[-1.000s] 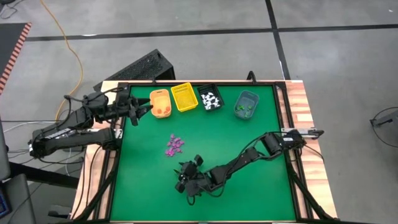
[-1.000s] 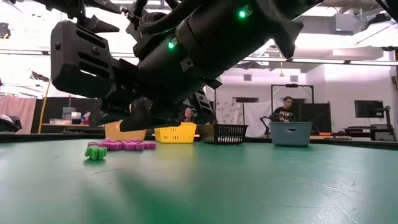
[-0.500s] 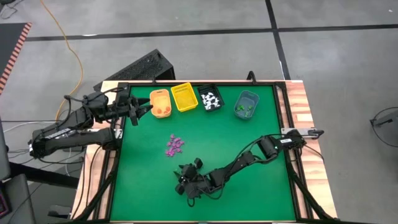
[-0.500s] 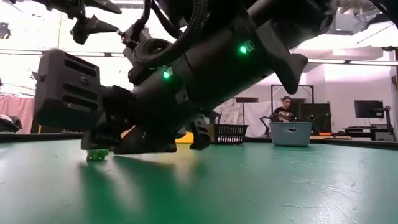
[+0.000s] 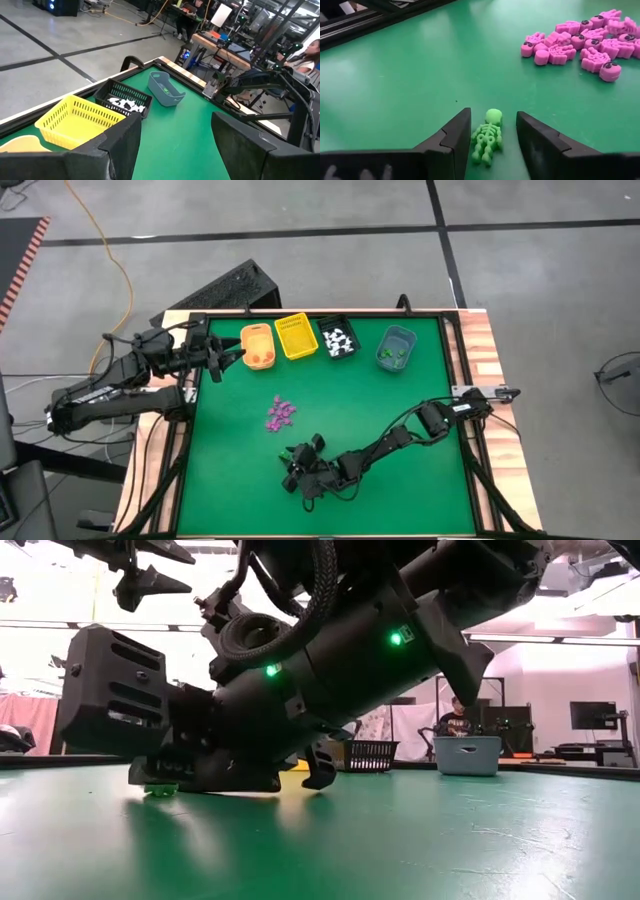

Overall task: Sort Halloween decoration
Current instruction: Put the green skeleton toy into the blue bin

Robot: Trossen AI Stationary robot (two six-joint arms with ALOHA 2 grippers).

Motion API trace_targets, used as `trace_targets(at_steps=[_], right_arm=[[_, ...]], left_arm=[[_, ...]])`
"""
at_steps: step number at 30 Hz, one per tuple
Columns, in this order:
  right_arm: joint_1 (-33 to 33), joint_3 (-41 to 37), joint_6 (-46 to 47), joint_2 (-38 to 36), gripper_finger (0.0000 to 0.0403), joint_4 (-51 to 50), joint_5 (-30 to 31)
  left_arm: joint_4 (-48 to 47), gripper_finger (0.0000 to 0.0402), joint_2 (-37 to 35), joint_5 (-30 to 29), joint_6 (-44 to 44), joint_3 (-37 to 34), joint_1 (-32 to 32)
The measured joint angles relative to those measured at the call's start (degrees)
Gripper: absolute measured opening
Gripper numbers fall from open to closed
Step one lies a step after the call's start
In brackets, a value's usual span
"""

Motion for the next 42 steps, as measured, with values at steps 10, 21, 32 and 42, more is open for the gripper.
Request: trace_targets(at_steps=[10, 21, 32, 42], right_arm=[[0.0, -0.06, 1.83, 0.09, 0.0157, -2.78, -2.32], [0.13, -0.17, 3.47, 0.0, 0.0065, -3.02, -2.87], [0.06, 2.66, 4.56, 0.23, 0.0029, -3.41, -2.95], [-1.6, 11.98, -7.8, 0.65, 0.0025, -6.38, -4.35]], left_arm=[[0.02, 0.0232, 0.0, 0.0, -0.04, 0.0, 0.0], [0.04, 0.0232, 0.02, -0.1, -1.22, 0.0, 0.0], [0.04, 0.0232, 0.02, -1.38, -1.27, 0.0, 0.0], [0.04, 0.0232, 0.02, -1.36, -1.78, 0.0, 0.0]])
